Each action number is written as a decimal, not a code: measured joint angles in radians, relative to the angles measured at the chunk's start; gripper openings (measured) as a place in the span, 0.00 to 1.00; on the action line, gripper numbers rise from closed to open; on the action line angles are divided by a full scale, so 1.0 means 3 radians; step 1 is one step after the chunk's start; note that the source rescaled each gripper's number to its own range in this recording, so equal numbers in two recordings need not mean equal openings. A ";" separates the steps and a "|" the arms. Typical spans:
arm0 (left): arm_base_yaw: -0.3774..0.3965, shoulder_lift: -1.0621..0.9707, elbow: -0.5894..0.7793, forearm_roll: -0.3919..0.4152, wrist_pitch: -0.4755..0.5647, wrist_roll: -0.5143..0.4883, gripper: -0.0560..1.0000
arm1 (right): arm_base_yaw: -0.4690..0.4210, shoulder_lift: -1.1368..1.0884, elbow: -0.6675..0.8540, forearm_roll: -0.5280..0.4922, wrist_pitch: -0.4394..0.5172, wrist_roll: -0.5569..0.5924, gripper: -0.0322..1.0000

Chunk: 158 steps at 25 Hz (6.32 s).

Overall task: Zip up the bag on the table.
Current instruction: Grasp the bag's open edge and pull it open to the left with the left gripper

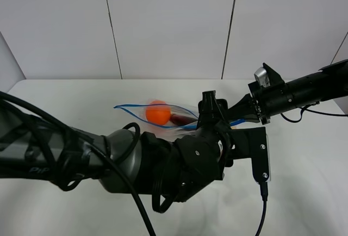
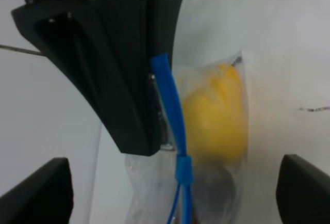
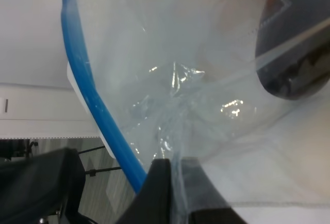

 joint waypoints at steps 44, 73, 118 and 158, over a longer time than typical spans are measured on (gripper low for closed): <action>0.0029 0.0046 -0.0177 0.0004 -0.0071 -0.0003 0.31 | 0.0000 0.0000 0.0000 0.0007 0.0001 0.0000 0.03; 0.0040 0.0068 -0.0155 -0.0054 -0.0076 0.0000 0.37 | 0.0000 0.0000 0.0000 -0.0007 0.0010 0.0011 0.03; 0.0139 -0.0203 0.0221 -0.0851 0.0551 0.1235 0.05 | 0.0011 0.0000 0.0000 -0.0071 0.0001 0.0012 0.03; 0.1087 -0.0503 0.0912 -0.1034 0.0739 0.1292 0.05 | 0.0011 0.0000 0.0000 -0.0093 -0.0024 0.0025 0.03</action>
